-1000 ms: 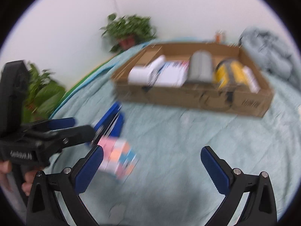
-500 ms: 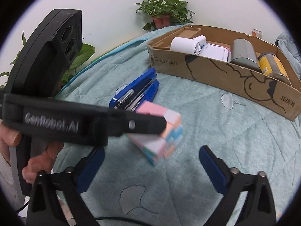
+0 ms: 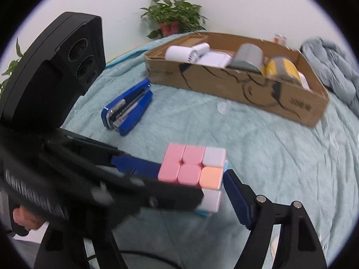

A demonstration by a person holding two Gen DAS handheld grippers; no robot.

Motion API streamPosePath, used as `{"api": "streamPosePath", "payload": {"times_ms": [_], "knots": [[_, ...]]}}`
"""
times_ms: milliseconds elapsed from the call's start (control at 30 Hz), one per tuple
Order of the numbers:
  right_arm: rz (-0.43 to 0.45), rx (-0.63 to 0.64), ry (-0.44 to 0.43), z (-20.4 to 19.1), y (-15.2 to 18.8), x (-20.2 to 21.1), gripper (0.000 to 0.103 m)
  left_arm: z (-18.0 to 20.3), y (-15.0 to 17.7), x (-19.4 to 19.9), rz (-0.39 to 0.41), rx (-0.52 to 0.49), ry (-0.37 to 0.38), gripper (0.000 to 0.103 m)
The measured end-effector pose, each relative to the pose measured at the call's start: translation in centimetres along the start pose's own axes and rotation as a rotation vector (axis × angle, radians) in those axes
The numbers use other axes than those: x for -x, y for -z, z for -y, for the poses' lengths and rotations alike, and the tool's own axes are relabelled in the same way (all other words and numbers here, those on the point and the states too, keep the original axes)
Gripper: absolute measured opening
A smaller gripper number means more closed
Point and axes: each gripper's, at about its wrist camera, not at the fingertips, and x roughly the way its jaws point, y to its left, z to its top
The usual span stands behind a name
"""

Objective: Organize rigid objects
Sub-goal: 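Reach the left gripper to the pastel Rubik's cube and grasp it, then lift the cube with the left gripper and lower it into the box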

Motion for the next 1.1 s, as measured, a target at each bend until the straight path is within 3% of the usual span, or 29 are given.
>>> {"api": "streamPosePath", "payload": {"times_ms": [367, 433, 733, 1100], "knots": [[-0.012, -0.019, -0.039, 1.9, 0.1, -0.9, 0.077, -2.2, -1.6, -0.3, 0.012, 0.087, 0.02, 0.058], [-0.032, -0.018, -0.055, 1.9, 0.1, -1.7, 0.066, -2.4, -1.7, -0.6, 0.012, 0.093, 0.027, 0.059], [-0.003, -0.026, -0.025, 1.4, 0.0, -2.0, 0.065, -0.9, -2.1, -0.7, 0.048, 0.014, -0.007, 0.057], [0.091, 0.005, 0.021, 0.1, -2.8, -0.6, 0.065, 0.5, -3.3, 3.1, 0.151, -0.049, -0.027, 0.057]]}}
